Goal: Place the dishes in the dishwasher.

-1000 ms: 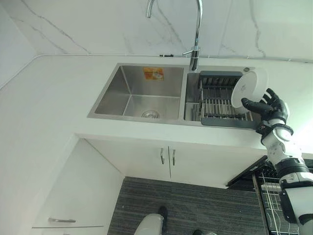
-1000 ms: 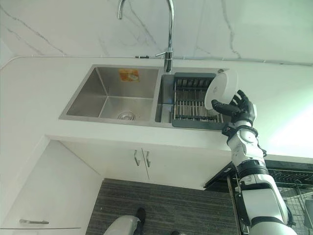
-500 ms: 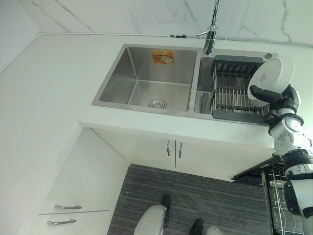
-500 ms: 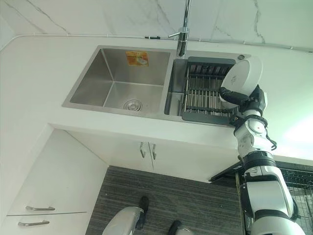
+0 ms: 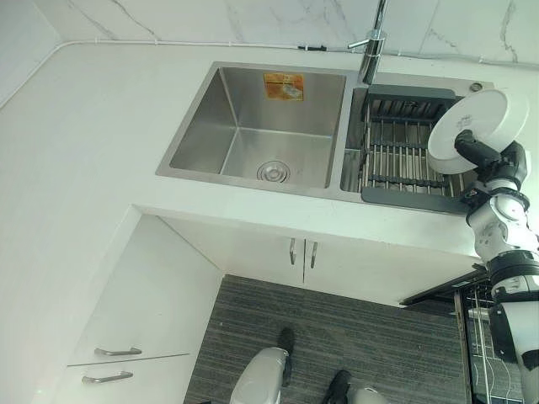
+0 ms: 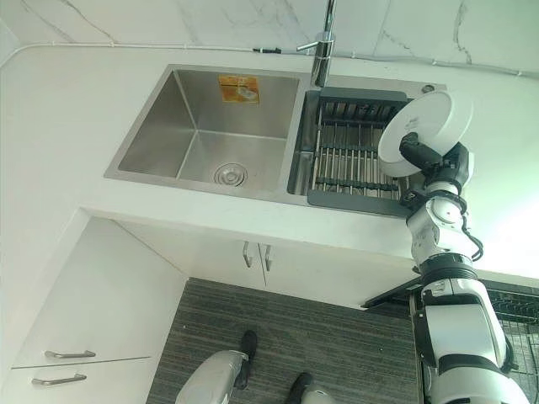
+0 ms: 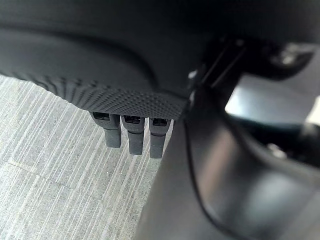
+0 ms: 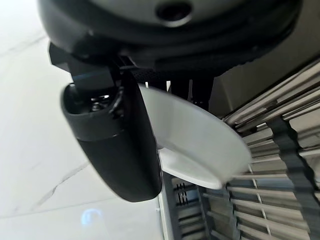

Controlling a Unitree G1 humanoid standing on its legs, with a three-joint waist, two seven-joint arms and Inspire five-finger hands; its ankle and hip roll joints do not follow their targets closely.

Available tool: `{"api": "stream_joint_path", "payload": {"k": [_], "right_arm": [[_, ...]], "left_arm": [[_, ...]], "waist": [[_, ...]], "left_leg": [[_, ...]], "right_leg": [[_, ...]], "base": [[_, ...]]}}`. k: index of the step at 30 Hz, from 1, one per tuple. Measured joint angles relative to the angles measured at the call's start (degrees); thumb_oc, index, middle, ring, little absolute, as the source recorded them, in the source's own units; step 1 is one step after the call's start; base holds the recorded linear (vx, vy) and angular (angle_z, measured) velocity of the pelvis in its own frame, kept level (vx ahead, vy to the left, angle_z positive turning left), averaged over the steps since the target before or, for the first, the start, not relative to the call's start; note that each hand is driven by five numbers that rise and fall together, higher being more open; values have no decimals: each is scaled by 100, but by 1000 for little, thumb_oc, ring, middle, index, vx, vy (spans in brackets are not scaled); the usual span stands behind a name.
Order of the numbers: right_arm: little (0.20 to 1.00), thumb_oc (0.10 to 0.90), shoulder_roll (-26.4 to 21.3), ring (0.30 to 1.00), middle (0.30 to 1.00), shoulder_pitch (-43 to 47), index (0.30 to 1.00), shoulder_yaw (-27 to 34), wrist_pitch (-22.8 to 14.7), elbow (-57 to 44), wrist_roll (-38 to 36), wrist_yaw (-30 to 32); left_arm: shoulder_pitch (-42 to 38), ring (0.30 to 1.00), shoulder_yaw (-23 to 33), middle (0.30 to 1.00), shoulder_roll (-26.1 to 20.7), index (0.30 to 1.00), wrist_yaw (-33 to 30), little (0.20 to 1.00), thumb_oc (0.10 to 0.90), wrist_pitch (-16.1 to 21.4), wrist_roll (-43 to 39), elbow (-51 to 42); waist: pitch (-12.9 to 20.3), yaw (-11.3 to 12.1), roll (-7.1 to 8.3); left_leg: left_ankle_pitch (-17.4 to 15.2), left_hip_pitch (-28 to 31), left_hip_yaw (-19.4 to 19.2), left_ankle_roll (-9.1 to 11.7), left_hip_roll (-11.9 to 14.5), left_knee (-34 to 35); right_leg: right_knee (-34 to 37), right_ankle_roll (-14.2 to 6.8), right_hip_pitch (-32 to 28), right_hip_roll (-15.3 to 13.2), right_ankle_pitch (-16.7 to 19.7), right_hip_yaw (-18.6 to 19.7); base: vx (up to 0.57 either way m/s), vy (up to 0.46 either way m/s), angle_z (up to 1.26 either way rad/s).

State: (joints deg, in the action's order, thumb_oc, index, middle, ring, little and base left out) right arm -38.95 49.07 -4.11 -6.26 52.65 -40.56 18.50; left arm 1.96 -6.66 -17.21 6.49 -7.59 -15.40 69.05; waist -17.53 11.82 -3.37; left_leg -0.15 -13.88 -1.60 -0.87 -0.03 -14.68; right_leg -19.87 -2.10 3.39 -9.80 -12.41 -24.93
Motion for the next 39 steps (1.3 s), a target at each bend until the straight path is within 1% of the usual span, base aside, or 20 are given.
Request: {"api": "stream_joint_path", "payload": {"k": [3, 5, 6, 7, 9, 12, 15, 17, 20, 22, 24, 25, 27, 29, 30, 32, 34, 36, 38, 39], "right_arm": [[300, 400, 130, 300, 300, 2, 300, -2, -83, -1, 461, 379], [300, 400, 227, 300, 300, 2, 300, -16, -76, 20, 667, 608], [300, 400, 229, 300, 300, 2, 300, -16, -76, 25, 678, 628], [300, 400, 229, 300, 300, 7, 300, -17, -105, 24, 684, 661], [300, 400, 232, 300, 300, 7, 300, -16, -119, 24, 683, 742], [300, 400, 289, 300, 300, 7, 300, -16, -227, 24, 701, 851], [300, 400, 420, 300, 300, 4, 300, -18, -648, -149, 968, 1143], [300, 400, 488, 300, 300, -50, 300, -28, -796, -516, 1201, 1333], [300, 400, 528, 300, 300, -210, 300, -83, -1132, -1056, 1549, 1513], [300, 400, 538, 300, 300, -291, 300, -85, -1279, -1407, 1695, 1572], [300, 400, 557, 300, 300, -373, 300, -269, -1602, -1827, 1963, 1587], [300, 400, 558, 300, 300, -375, 300, -317, -1641, -1929, 2019, 1584], [300, 400, 561, 300, 300, -445, 300, -416, -1737, -2139, 2030, 1565], [300, 400, 578, 300, 300, -487, 300, -463, -1767, -2192, 2032, 1484], [300, 400, 603, 300, 300, -579, 300, -469, -1764, -2193, 2032, 1444], [300, 400, 631, 300, 300, -711, 300, -471, -1700, -2190, 2017, 1385], [300, 400, 678, 300, 300, -836, 300, -474, -1648, -2185, 2005, 1307], [300, 400, 713, 300, 300, -929, 300, -499, -1485, -1931, 2000, 1272], [300, 400, 715, 300, 300, -985, 300, -510, -1442, -1816, 1979, 1282], [300, 400, 713, 300, 300, -1006, 300, -508, -1444, -1816, 1979, 1283]], "left_arm": [[-10, 900, -150, 900, 35, 900, -155, 900, 800, -20, -9, -82], [-18, 900, -215, 900, 41, 900, -320, 900, 800, -30, -6, -115], [-21, 900, -220, 900, 44, 900, -343, 900, 800, -30, -4, -120], [-42, 900, -274, 900, 53, 900, -470, 900, 800, -114, -5, -205], [-95, 900, -282, 900, 66, 900, -530, 900, 800, -153, -7, -242], [-142, 900, -331, 900, 119, 900, -773, 900, 800, -251, -10, -288], [-157, 900, -326, 900, 118, 900, -850, 900, 800, -342, -7, -261], [-150, 900, -317, 900, 132, 900, -863, 900, 800, -353, -2, -216], [-141, 900, -256, 900, 177, 900, -876, 900, 800, -346, 3, -200], [-136, 900, -233, 900, 180, 900, -878, 900, 800, -335, 5, -199], [-88, 900, -200, 900, 186, 900, -886, 900, 800, -291, 6, -120], [-76, 900, -200, 900, 190, 900, -887, 900, 800, -272, 7, -96], [-1, 900, -187, 900, 201, 900, -890, 900, 800, -231, 9, -93], [84, 900, -148, 900, 228, 900, -901, 900, 800, -220, 9, -95], [156, 900, -149, 900, 237, 900, -934, 900, 800, -202, 9, -89], [199, 900, -144, 900, 238, 900, -964, 900, 800, -191, 9, 4], [248, 900, -144, 900, 239, 900, -989, 900, 800, -197, 10, 26], [273, 900, -145, 900, 242, 900, -1000, 900, 800, -192, 8, 40], [276, 900, -145, 900, 245, 900, -1000, 900, 800, -181, 5, 110], [282, 900, -145, 900, 268, 900, -999, 900, 800, -171, 5, 130]], "waist": [[-14, 91, 16], [-63, 105, 80], [-74, 106, 96], [-118, 104, 172], [-152, 131, 235], [-153, 141, 261], [-138, 115, 291], [-134, 93, 338], [-109, 77, 399], [-67, 76, 464], [39, 62, 565], [62, 61, 579], [192, 51, 620], [339, 41, 639], [476, 41, 645], [633, 33, 641], [681, -72, 610], [706, -179, 568], [721, -207, 544], [759, -223, 505]], "left_leg": [[0, 62, -33, -1, 5, 4], [-1, 183, -38, 1, 16, 14], [-2, 204, -40, 2, 19, 19], [-4, 222, -41, 5, 46, 18], [-4, 221, -44, 5, 72, 12], [-4, 254, -79, 4, 82, 2], [-7, 334, -120, 0, 96, -4], [-7, 365, -135, 0, 109, -6], [-10, 410, -159, 1, 121, -17], [-19, 406, -182, 11, 140, -29], [-83, 393, -247, 22, 192, -102], [-148, 400, -266, 57, 201, -131], [-175, 389, -292, 43, 202, -152], [-217, 389, -306, -18, 195, -151], [-230, 370, -351, -39, 187, -157], [-242, 343, -421, -56, 184, -158], [-250, 343, -435, -70, 171, -176], [-260, 345, -457, -86, 166, -205], [-259, 338, -465, -85, 164, -205], [-249, 310, -490, -70, 167, -205]], "right_leg": [[35, 0, -72, 15, 0, 2], [98, 1, -218, 39, -1, -8], [105, 2, -239, 42, -2, -8], [126, 7, -264, 76, 0, -10], [128, 16, -266, 100, 5, -11], [128, 22, -299, 101, 18, 3], [152, 22, -388, 110, 26, 14], [147, 28, -402, 116, 30, 35], [126, 27, -425, 119, 37, 72], [92, 30, -405, 119, 39, 89], [73, 43, -398, 130, 46, 123], [63, 47, -397, 130, 42, 149], [45, 46, -380, 121, 42, 173], [44, 40, -360, 104, 41, 206], [38, 54, -348, 87, 27, 244], [-4, 46, -271, 61, 29, 318], [-18, 21, -265, 44, 44, 343], [-44, 13, -262, 27, 48, 360], [-55, 10, -243, 23, 48, 368], [-72, -28, -192, 18, 69, 387]], "base": [[44, -72, -1], [14, -67, 3], [1, -74, 1], [-8, -75, -1], [-5, -50, 0], [-25, -61, -4], [-38, -36, -3], [-38, -22, -5], [-54, -25, -5], [-56, -22, -5], [-85, -13, -13], [-81, -2, -13], [-51, 8, -7], [-30, 9, -7], [-24, 10, -9], [-8, 5, -13], [9, 5, -8], [13, 7, -3], [-6, -2, -3], [-22, -9, -7]]}}
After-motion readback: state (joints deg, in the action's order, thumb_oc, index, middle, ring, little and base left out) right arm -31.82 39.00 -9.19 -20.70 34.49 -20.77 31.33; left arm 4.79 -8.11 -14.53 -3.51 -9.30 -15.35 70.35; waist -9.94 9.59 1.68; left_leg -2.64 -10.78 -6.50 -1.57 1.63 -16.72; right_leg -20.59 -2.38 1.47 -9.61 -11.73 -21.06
